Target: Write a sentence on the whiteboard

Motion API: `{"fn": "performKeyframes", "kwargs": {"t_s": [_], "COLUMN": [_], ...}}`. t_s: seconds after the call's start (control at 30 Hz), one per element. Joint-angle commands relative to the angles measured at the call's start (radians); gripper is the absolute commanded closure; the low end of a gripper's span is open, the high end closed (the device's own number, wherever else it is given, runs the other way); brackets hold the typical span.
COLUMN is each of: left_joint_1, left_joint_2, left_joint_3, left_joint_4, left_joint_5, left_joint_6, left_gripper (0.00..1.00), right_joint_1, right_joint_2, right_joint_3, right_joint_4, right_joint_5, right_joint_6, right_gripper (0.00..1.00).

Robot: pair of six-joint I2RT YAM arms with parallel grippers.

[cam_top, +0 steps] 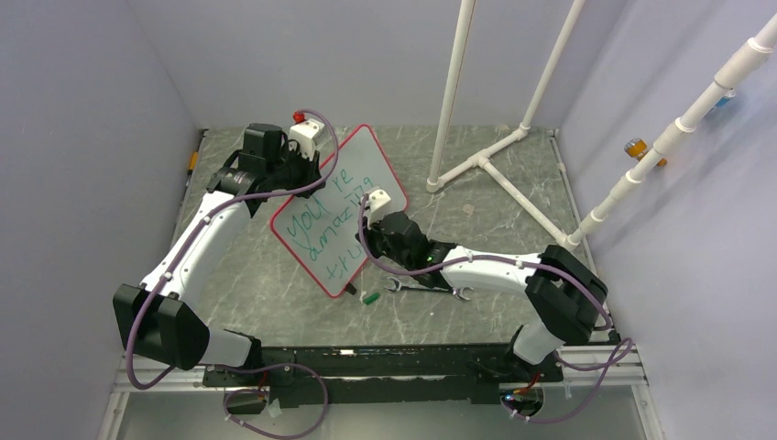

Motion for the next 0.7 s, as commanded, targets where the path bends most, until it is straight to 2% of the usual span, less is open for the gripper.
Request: {"fn": "performKeyframes", "kwargs": {"t_s": [0.0, 0.43, 0.67], "left_joint_1": [0.003, 0.003, 0.004], "left_joint_2": [0.010, 0.006, 0.007], "left_joint_3": [-0.006, -0.007, -0.005], "left_joint_4": [-0.080, -0.079, -0.078], "left_joint_5": [-0.147, -0.149, -0.149], "left_joint_6": [0.131, 0.132, 0.133], "left_gripper": [1.00, 1.00, 1.00], "right_joint_1": [0.000, 0.000, -0.015], "right_joint_2": [0.038, 0.032, -0.052], "right_joint_3": [-0.010, -0.026, -0.063], "right_joint_4": [0.053, 0.041, 0.026], "right_joint_5": [-0.006, 0.026, 0.051], "right_joint_6": [0.026, 0.018, 0.018], "right_gripper": [1.00, 1.00, 1.00]}}
